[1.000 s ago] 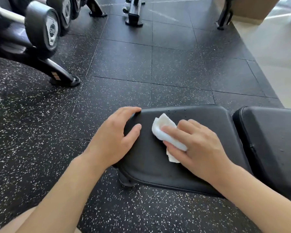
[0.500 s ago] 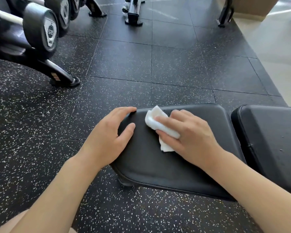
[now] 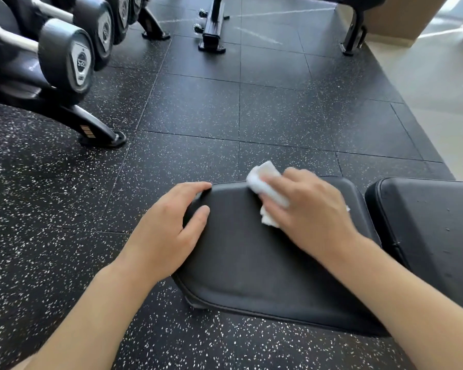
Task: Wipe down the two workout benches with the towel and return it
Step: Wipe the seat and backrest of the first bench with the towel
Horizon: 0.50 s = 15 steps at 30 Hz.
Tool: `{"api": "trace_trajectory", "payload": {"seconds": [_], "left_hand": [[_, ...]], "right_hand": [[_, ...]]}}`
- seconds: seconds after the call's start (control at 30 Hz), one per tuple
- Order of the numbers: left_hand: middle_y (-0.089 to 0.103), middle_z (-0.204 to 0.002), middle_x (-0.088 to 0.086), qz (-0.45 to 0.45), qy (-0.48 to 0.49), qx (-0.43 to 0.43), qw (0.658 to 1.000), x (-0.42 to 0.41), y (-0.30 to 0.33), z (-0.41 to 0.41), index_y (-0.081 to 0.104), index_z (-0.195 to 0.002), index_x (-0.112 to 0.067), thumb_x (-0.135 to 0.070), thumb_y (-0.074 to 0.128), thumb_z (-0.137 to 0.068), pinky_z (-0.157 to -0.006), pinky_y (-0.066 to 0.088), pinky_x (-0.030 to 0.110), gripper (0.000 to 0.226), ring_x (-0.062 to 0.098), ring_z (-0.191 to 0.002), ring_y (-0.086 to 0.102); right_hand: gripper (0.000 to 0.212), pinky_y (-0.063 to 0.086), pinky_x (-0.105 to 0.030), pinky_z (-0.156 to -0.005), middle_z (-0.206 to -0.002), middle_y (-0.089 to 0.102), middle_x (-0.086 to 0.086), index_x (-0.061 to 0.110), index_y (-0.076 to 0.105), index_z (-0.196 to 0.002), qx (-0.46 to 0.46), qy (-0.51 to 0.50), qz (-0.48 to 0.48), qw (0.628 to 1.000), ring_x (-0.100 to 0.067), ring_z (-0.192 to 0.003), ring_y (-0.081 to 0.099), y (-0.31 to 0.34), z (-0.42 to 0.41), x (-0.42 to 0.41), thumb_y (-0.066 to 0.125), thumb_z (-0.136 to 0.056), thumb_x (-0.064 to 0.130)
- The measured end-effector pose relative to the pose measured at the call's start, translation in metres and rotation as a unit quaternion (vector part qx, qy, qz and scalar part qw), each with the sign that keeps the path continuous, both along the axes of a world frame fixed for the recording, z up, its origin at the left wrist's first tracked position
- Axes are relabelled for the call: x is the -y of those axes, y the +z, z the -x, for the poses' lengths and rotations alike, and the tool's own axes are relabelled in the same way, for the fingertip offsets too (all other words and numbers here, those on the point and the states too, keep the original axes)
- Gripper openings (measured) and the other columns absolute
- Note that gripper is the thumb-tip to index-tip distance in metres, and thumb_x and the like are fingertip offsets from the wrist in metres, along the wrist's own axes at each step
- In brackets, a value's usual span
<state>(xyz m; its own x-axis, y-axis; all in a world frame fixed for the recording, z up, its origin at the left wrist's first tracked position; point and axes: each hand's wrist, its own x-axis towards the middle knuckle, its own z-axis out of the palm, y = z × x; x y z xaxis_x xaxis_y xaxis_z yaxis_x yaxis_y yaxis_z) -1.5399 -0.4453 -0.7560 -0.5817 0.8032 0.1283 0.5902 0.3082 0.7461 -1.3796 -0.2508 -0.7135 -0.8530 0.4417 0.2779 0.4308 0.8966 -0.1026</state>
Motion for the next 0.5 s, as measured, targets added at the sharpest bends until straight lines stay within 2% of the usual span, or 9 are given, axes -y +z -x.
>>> {"api": "trace_trajectory", "payload": {"seconds": [0.07,0.13,0.23,0.3,0.37,0.43,0.5], "left_hand": [[0.057,-0.137,-0.021,0.000,-0.004,-0.006,1.000,-0.003,0.001,-0.003,0.056,-0.142,-0.029,-0.034,0.054,-0.099,-0.112,0.039,0.027,0.043,0.000,-0.130,0.051],[0.056,-0.138,-0.019,-0.001,-0.007,-0.008,1.000,-0.006,0.002,-0.004,0.057,-0.142,-0.027,-0.035,0.052,-0.098,-0.113,0.038,0.027,0.045,0.000,-0.131,0.050],[0.057,-0.137,-0.019,-0.004,-0.008,0.001,1.000,-0.007,0.001,-0.003,0.057,-0.142,-0.026,-0.031,0.050,-0.098,-0.112,0.040,0.029,0.045,0.000,-0.129,0.051],[0.058,-0.136,-0.020,-0.008,-0.006,0.009,1.000,-0.008,0.000,-0.001,0.057,-0.141,-0.027,-0.026,0.050,-0.100,-0.110,0.042,0.031,0.042,0.001,-0.129,0.053],[0.059,-0.136,-0.022,-0.009,-0.005,0.014,1.000,-0.009,-0.001,0.000,0.057,-0.141,-0.030,-0.026,0.049,-0.100,-0.109,0.042,0.030,0.042,0.000,-0.129,0.053],[0.058,-0.135,-0.023,-0.009,-0.005,0.010,1.000,-0.009,-0.001,0.000,0.057,-0.141,-0.030,-0.028,0.049,-0.098,-0.109,0.041,0.027,0.044,-0.001,-0.129,0.052],[0.057,-0.135,-0.025,-0.006,-0.002,0.005,1.000,-0.007,-0.001,0.000,0.057,-0.141,-0.031,-0.031,0.049,-0.098,-0.109,0.040,0.024,0.044,-0.003,-0.128,0.051]], "right_hand": [[0.024,0.043,-0.039,-0.074,-0.088,0.054,0.004,0.025,0.067,-0.109,-0.004,-0.059,0.041,0.997,-0.027,-0.094,0.060,0.000,0.003,-0.011,0.057,-0.099,0.045],[0.023,0.042,-0.039,-0.074,-0.089,0.055,0.004,0.025,0.067,-0.107,-0.006,-0.052,0.037,0.998,-0.026,-0.094,0.060,-0.001,0.006,-0.003,0.057,-0.099,0.044],[0.029,0.045,-0.040,-0.074,-0.094,0.062,0.002,0.024,0.068,-0.115,-0.001,0.029,0.012,0.999,-0.027,-0.091,0.060,-0.004,0.011,0.032,0.056,-0.098,0.044],[0.041,0.049,-0.042,-0.072,-0.095,0.062,0.003,0.019,0.066,-0.127,0.010,0.090,0.030,0.995,-0.025,-0.088,0.059,-0.006,0.013,0.051,0.051,-0.099,0.044],[0.042,0.049,-0.042,-0.070,-0.092,0.060,0.003,0.018,0.066,-0.129,0.010,0.126,0.035,0.991,-0.024,-0.086,0.057,-0.008,0.011,0.050,0.052,-0.098,0.044],[0.039,0.051,-0.041,-0.073,-0.092,0.062,0.001,0.022,0.067,-0.129,0.004,0.104,0.018,0.994,-0.026,-0.089,0.062,-0.006,0.010,0.030,0.060,-0.096,0.043],[0.033,0.047,-0.039,-0.076,-0.093,0.061,0.001,0.025,0.068,-0.124,-0.006,0.019,0.014,1.000,-0.028,-0.094,0.063,-0.005,0.010,0.001,0.062,-0.098,0.044]]}}
